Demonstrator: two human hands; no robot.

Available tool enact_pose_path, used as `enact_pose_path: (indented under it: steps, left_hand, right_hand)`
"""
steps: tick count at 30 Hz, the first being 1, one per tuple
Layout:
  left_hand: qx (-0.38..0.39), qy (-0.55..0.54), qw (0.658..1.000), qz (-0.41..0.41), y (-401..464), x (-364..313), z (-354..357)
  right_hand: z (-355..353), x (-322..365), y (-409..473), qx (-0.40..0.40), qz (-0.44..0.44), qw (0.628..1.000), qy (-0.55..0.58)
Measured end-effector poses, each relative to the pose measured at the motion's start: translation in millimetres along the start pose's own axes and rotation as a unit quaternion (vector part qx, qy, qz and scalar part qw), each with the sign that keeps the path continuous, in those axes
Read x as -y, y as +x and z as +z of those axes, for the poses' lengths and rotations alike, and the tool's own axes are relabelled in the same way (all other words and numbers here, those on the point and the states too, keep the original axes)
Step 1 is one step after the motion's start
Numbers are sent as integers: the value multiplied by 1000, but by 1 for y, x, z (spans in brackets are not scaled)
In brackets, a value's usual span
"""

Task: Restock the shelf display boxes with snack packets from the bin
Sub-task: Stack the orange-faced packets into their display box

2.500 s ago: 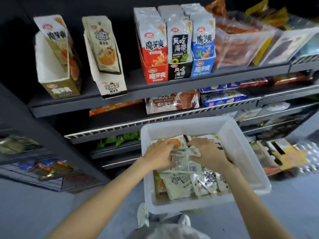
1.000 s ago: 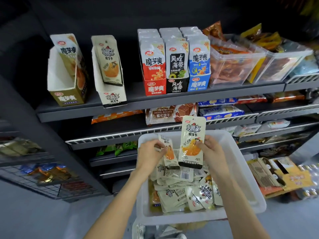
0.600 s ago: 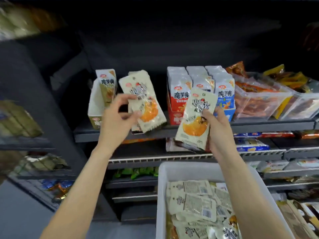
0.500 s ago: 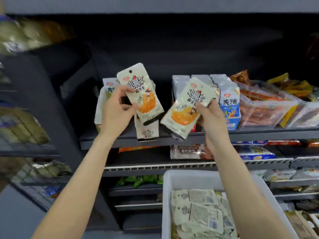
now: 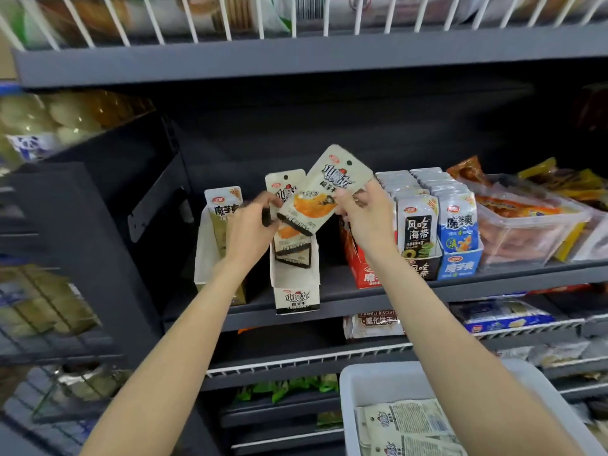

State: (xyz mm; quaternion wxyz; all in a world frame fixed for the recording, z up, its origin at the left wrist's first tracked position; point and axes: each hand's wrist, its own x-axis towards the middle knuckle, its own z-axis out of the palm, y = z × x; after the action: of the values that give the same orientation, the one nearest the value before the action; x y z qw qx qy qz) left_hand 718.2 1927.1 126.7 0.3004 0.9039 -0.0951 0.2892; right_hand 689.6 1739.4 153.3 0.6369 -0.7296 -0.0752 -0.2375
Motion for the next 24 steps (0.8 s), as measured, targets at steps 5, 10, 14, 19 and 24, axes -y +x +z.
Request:
enact_pose_path:
  steps: [5, 10, 14, 19, 24]
  left_hand:
    - [69, -96, 992, -50, 4, 14, 0]
    - [105, -190, 972, -94, 10, 23, -6]
    - [111, -93, 988, -54, 10, 12, -5]
    - [113, -111, 982, -103, 7, 11, 0]
    - [-9, -90, 993, -74, -14, -3, 1]
  right_hand:
    - [22, -14, 18, 28, -20, 989, -142]
    - [30, -22, 34, 72, -52, 954, -288]
    - [46, -32, 30, 94, -81, 921, -370]
    - [57, -38, 25, 65, -72, 909, -405]
    - [52, -39, 6, 51, -109, 924, -364]
